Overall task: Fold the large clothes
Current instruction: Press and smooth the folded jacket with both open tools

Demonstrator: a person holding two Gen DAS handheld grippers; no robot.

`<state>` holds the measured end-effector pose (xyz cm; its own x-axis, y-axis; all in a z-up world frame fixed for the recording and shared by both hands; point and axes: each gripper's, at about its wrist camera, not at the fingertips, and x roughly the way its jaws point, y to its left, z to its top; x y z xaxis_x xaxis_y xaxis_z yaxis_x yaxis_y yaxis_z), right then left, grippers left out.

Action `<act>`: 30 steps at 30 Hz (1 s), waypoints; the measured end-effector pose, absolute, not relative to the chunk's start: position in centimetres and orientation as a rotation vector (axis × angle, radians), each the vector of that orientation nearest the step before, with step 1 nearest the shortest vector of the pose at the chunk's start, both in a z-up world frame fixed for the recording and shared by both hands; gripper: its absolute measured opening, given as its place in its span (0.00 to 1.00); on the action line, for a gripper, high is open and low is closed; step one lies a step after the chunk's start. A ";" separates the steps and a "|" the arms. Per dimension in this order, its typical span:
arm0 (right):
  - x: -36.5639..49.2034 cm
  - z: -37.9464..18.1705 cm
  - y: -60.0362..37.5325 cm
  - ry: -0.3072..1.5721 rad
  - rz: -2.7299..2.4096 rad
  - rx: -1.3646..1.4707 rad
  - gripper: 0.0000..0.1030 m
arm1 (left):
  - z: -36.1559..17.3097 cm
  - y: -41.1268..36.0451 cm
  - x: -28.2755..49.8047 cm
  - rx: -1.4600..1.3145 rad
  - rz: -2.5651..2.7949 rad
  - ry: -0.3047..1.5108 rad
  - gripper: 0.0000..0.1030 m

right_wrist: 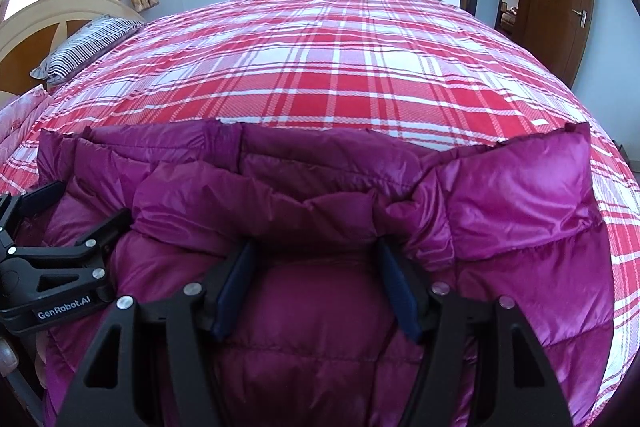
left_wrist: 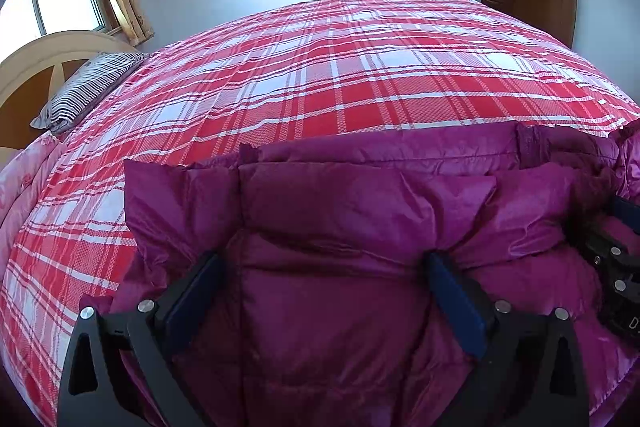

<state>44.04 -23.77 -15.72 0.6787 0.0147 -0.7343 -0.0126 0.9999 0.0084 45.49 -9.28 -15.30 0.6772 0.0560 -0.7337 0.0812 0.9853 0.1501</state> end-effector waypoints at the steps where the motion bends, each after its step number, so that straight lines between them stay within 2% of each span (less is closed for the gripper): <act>1: 44.0 -15.7 -23.8 0.825 0.015 0.002 0.65 | -15.3 -9.3 45.5 0.176 -0.014 0.828 0.99; 21: 43.5 -14.8 -23.8 0.824 0.014 -0.013 0.65 | -15.4 -9.4 45.5 0.185 -0.006 0.822 0.99; 26: 40.2 -10.9 -26.4 0.649 0.009 0.026 0.66 | -15.4 -9.4 45.5 0.183 -0.006 0.821 0.99; 30: 40.9 -12.1 -30.4 0.708 -0.064 0.118 0.68 | -15.1 -9.8 45.4 0.206 0.008 0.817 0.99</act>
<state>40.86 -30.39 -12.13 0.7583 -0.0190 -0.6516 0.0992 0.9913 0.0866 45.35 -9.78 -15.14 0.6854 0.0860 -0.7230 0.0726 0.9800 0.1853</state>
